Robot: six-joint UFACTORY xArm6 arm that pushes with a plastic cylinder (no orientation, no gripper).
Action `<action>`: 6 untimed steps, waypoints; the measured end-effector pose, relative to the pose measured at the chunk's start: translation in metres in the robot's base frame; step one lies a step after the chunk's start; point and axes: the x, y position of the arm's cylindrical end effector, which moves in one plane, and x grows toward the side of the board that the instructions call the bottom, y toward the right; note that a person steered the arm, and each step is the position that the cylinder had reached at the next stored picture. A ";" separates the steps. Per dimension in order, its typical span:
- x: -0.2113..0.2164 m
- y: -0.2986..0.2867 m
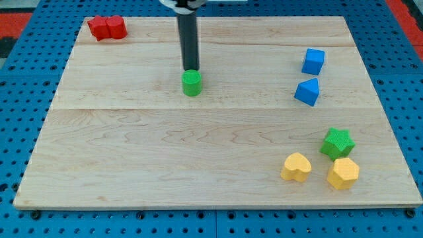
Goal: Place your arm diagonally to the green star
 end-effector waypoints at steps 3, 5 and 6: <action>0.058 0.012; 0.119 0.165; 0.119 0.243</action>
